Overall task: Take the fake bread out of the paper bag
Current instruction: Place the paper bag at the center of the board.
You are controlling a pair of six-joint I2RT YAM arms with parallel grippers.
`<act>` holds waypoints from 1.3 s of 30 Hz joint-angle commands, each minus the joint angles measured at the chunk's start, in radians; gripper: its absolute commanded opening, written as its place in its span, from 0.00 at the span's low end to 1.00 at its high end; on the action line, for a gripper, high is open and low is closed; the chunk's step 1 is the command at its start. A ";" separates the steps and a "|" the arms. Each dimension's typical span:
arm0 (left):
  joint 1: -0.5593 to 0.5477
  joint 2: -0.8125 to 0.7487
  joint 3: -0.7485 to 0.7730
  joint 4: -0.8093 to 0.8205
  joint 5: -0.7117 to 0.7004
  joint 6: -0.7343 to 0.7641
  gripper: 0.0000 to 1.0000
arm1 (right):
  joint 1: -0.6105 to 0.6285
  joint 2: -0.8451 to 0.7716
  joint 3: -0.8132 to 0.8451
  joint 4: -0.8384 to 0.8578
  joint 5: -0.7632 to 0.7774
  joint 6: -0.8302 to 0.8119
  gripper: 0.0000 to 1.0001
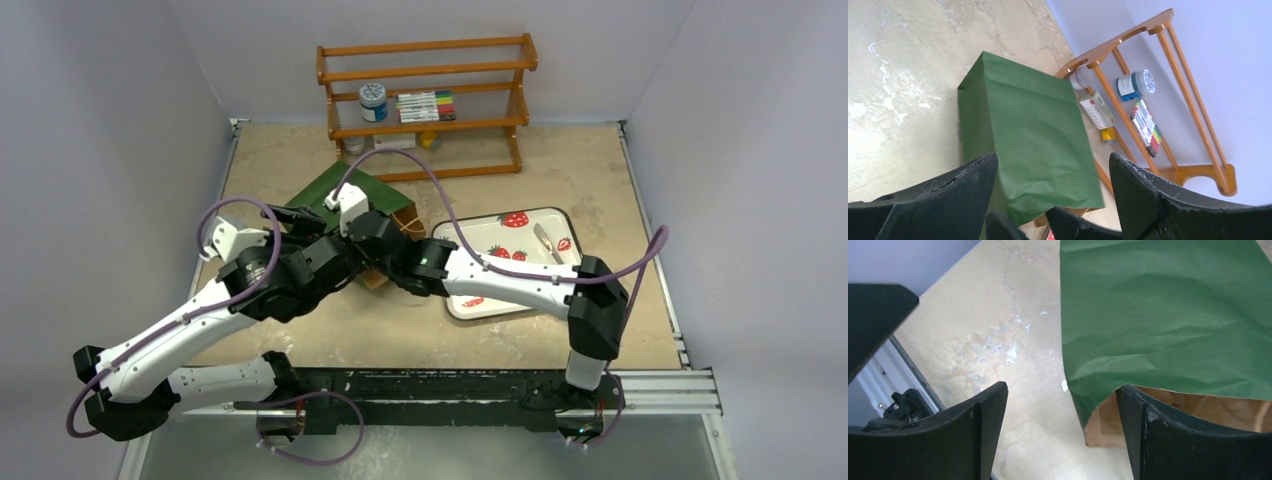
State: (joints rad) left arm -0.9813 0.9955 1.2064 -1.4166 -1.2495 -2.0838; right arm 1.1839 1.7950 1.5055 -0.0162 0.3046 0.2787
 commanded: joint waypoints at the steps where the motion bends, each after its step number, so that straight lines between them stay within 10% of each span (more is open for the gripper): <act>1: 0.000 0.010 0.083 0.010 -0.082 0.026 0.83 | 0.005 -0.112 -0.026 -0.017 -0.019 0.083 0.83; 19: 0.000 0.260 0.152 0.275 0.050 0.686 0.85 | 0.059 -0.384 -0.232 -0.330 0.307 0.477 0.87; 39: 0.029 0.328 0.044 0.401 0.200 0.881 0.88 | 0.013 -0.648 -0.584 -0.754 0.457 1.163 0.89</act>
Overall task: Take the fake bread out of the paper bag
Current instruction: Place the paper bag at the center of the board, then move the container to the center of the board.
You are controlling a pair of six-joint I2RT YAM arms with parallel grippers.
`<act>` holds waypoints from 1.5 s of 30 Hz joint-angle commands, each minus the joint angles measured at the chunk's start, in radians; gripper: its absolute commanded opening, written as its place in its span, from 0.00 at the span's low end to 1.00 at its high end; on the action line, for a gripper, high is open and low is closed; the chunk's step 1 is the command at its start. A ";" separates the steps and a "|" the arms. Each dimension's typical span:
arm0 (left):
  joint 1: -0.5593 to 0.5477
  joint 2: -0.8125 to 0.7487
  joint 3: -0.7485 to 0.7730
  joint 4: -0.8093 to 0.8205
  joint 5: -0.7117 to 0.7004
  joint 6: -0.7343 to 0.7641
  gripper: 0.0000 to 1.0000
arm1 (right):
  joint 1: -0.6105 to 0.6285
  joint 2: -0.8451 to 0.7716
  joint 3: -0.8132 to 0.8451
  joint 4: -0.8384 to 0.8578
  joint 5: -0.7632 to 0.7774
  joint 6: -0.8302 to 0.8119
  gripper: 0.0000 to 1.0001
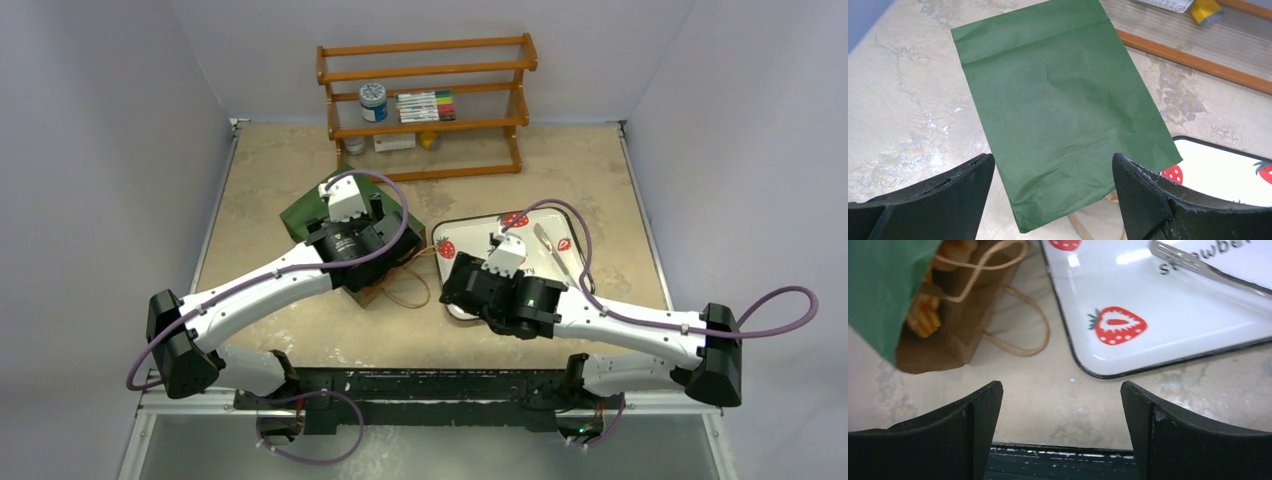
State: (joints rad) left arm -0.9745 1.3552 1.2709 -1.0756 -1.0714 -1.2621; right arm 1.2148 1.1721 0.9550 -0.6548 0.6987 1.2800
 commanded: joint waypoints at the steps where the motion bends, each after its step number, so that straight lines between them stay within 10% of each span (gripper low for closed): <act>1: 0.025 -0.036 -0.032 0.077 0.032 0.070 0.88 | -0.025 -0.027 -0.038 -0.121 0.068 0.156 0.89; 19: 0.113 -0.082 -0.124 0.258 0.182 0.144 0.87 | -0.570 0.358 0.189 0.212 -0.101 -0.352 0.83; 45: 0.169 -0.105 -0.067 0.242 0.257 0.331 0.86 | -0.737 0.725 0.333 0.325 -0.317 -0.177 0.16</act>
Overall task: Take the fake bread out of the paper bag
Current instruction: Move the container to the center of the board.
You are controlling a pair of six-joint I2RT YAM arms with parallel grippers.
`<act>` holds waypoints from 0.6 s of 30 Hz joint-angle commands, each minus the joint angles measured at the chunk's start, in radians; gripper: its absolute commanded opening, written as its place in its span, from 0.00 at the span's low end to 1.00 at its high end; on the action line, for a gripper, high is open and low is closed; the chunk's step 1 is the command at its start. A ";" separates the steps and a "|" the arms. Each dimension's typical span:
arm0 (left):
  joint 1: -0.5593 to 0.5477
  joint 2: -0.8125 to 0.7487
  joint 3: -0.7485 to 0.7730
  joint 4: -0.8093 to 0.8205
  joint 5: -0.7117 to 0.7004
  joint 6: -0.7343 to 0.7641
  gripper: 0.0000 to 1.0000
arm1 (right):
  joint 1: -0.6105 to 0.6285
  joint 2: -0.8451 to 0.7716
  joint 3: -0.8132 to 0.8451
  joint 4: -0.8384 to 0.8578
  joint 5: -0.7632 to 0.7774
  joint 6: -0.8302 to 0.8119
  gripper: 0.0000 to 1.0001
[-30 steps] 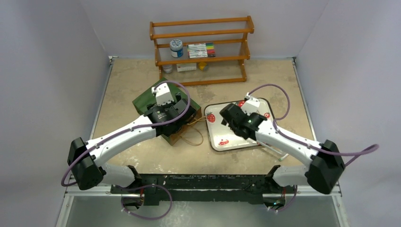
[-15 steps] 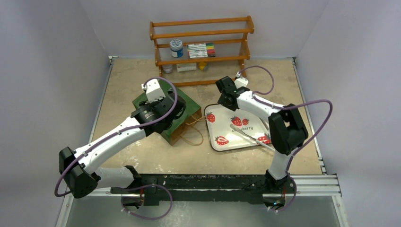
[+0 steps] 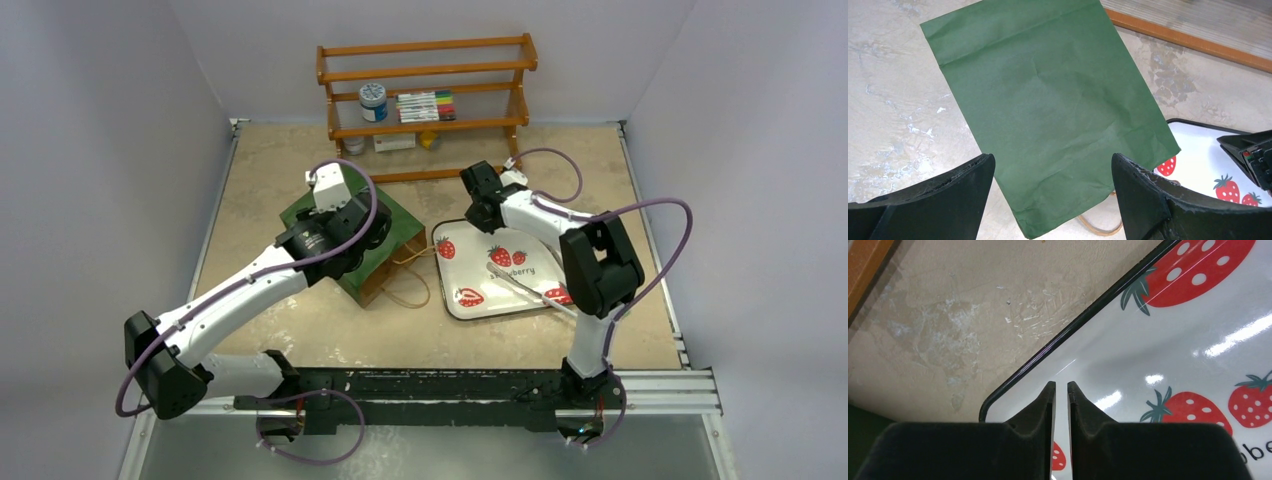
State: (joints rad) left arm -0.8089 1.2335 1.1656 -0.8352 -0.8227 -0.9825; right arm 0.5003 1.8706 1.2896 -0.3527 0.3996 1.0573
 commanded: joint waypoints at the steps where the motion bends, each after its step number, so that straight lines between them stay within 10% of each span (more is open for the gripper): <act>1: 0.004 0.024 0.040 0.003 0.012 0.062 0.86 | -0.028 0.029 -0.004 0.026 -0.025 0.048 0.15; 18: 0.003 0.128 0.060 -0.025 0.005 0.086 0.88 | -0.122 0.091 -0.009 0.100 -0.072 0.015 0.34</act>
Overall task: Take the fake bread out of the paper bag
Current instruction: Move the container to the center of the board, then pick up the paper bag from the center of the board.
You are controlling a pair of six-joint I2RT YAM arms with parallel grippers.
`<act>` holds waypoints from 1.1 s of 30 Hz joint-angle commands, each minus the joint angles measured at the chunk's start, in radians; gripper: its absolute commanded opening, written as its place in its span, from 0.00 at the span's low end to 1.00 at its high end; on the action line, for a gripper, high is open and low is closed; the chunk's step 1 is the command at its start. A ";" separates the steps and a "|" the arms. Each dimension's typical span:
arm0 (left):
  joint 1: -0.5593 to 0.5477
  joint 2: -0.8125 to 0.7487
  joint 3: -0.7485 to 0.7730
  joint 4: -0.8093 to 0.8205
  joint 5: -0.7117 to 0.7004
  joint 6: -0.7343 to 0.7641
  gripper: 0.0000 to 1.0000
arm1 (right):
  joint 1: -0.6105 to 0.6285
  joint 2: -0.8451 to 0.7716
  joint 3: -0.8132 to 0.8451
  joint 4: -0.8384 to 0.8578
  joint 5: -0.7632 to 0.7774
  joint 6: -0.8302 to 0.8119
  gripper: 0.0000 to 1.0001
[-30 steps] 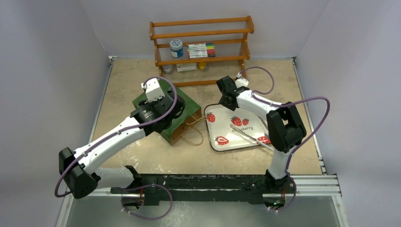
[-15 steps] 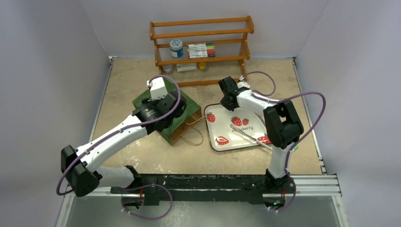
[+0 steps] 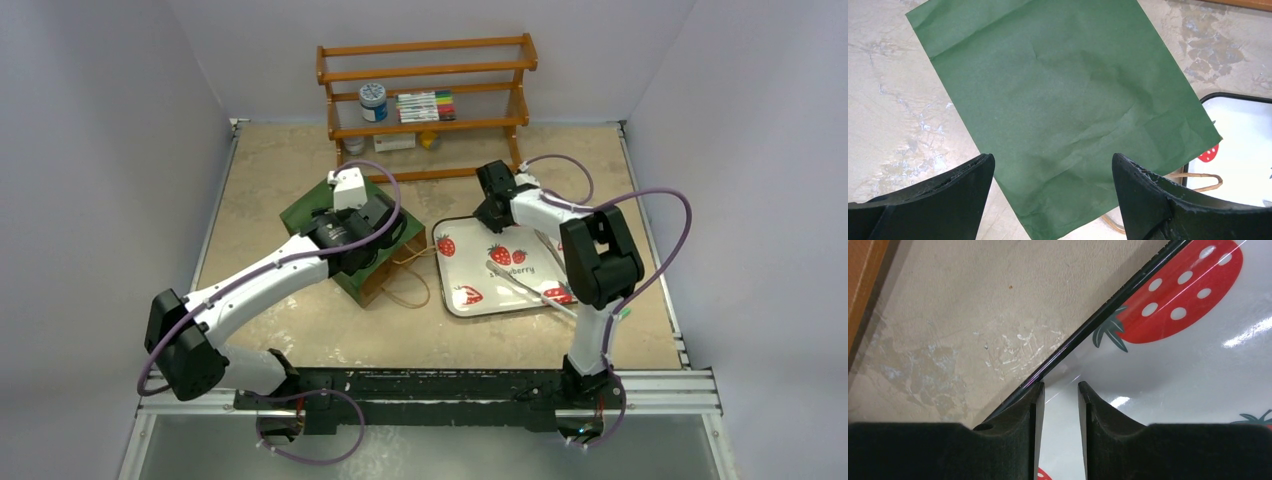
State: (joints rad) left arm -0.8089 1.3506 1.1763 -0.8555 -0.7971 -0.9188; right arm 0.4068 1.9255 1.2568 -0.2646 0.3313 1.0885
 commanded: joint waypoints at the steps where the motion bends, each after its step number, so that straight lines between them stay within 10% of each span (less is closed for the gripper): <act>1: 0.003 0.015 0.048 0.000 -0.022 0.021 0.88 | -0.035 0.042 0.031 0.012 -0.004 -0.022 0.34; 33: -0.165 0.193 0.144 -0.095 -0.029 0.121 0.94 | -0.085 0.207 0.232 0.033 -0.048 -0.128 0.37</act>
State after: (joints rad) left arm -0.9531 1.5208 1.2816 -0.9173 -0.7452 -0.7933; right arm 0.3309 2.1014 1.4803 -0.1947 0.2890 0.9817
